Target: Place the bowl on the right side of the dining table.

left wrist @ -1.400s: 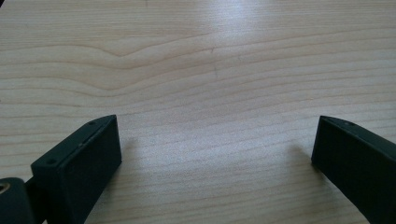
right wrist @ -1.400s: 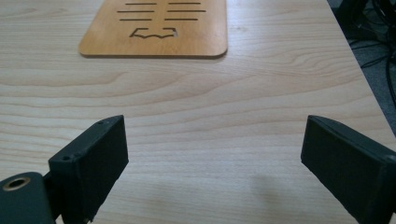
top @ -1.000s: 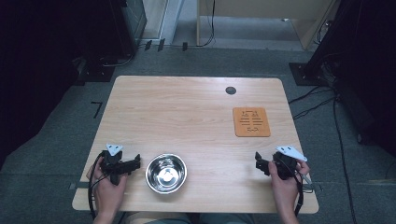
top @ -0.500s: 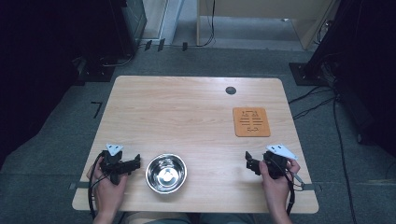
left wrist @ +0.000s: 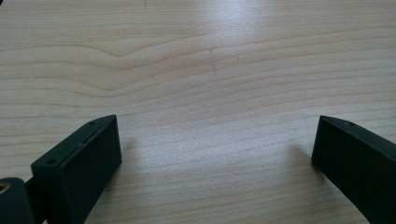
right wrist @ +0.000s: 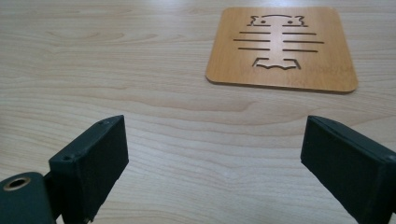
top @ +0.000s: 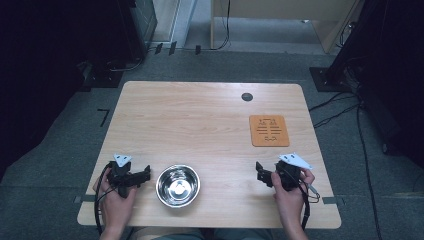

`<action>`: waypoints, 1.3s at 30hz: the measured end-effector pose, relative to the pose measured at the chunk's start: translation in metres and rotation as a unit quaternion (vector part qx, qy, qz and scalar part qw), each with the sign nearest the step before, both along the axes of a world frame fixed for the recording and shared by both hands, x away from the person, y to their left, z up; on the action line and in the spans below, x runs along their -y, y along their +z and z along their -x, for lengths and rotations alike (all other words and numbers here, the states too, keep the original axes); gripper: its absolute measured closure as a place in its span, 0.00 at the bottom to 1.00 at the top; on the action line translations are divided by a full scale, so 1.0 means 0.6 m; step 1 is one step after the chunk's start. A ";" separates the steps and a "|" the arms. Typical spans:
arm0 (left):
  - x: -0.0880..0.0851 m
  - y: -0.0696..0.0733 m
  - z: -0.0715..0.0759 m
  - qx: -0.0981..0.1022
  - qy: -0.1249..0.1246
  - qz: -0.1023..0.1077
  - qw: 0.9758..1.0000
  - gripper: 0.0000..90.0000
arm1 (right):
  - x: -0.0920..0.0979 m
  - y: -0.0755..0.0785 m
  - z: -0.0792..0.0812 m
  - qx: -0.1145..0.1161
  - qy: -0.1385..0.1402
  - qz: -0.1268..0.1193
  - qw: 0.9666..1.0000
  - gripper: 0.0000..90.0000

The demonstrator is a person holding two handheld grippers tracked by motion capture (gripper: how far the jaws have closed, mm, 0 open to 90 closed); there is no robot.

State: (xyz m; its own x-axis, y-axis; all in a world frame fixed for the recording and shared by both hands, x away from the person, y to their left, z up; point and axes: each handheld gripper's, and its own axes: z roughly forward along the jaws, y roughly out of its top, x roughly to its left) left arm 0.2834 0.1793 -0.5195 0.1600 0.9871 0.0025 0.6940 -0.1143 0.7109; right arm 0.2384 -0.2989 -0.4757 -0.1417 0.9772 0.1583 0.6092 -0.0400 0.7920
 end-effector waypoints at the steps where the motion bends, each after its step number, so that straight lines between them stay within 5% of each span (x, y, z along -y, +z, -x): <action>1: 0.000 0.000 0.000 0.000 0.000 0.000 1.000 0.01 | -0.003 0.000 0.000 -0.002 0.001 0.000 1.000 0.08; 39: 0.000 0.000 0.000 0.000 0.000 0.000 1.000 0.01 | -0.086 0.000 -0.008 -0.010 0.052 -0.005 0.999 0.08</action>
